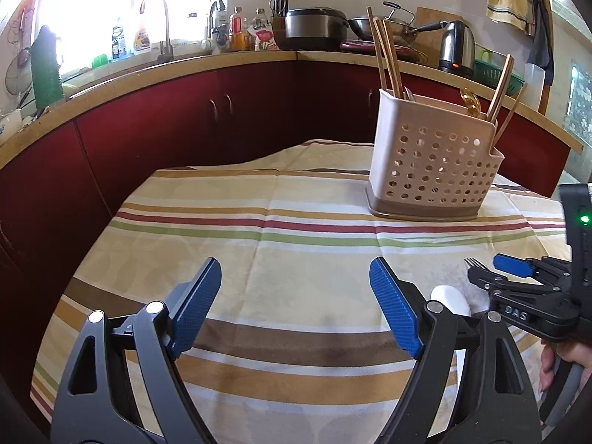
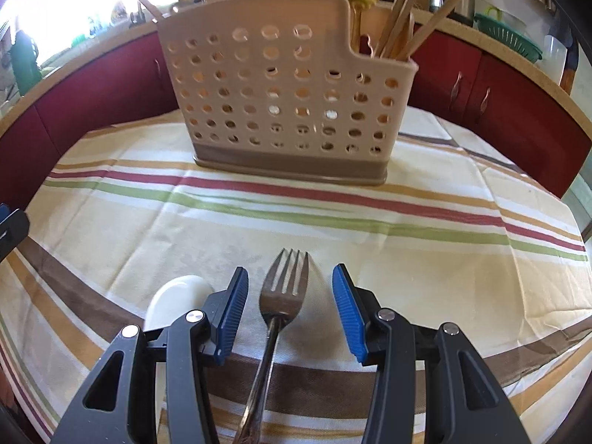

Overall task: Organize utensils
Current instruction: 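Close the right tool on the silver fork while the left tool closes on the white ceramic spoon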

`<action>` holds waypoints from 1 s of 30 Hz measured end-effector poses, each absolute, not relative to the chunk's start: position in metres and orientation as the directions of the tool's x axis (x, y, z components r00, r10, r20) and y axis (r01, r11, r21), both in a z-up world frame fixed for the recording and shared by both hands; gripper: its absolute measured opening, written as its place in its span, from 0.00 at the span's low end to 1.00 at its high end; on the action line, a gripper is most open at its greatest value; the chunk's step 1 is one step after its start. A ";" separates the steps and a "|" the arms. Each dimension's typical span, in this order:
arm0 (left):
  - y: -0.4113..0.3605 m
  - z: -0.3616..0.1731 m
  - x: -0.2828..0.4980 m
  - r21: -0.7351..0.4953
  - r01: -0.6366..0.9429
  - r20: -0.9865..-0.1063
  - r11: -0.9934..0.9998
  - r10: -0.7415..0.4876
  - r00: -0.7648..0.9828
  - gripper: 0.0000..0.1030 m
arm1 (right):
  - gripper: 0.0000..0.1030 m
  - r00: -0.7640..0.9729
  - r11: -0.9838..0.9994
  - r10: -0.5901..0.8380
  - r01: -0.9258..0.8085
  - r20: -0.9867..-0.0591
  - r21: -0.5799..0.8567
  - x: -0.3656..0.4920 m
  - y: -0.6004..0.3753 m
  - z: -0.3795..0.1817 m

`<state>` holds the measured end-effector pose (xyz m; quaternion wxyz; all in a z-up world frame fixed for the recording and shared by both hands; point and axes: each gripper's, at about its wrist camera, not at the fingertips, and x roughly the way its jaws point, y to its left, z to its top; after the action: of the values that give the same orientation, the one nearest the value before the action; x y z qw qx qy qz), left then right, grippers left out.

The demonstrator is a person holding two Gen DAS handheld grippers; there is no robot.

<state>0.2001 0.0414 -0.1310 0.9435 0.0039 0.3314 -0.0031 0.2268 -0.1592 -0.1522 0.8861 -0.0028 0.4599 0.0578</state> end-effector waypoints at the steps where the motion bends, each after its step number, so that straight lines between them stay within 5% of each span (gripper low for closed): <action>1: 0.041 -0.132 0.200 0.004 0.010 -0.627 1.000 -0.006 0.779 0.78 | 0.36 0.563 0.993 0.100 -0.102 -0.820 0.051 0.227 -0.160 -0.154; 3: 0.038 -0.133 0.200 0.002 0.017 -0.631 1.000 -0.012 0.776 0.78 | 0.27 0.551 0.992 0.113 -0.106 -0.827 0.066 0.228 -0.162 -0.157; 30: -0.072 -0.179 0.222 -0.068 0.165 -0.770 0.984 -0.157 0.618 0.78 | 0.26 0.578 0.985 0.174 -0.116 -0.797 0.131 0.197 -0.241 -0.148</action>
<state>0.2219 -0.0718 -0.1787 0.8994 0.0045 0.4278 -0.0895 0.1974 -0.2408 -0.1483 0.8878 0.0322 0.4519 0.0816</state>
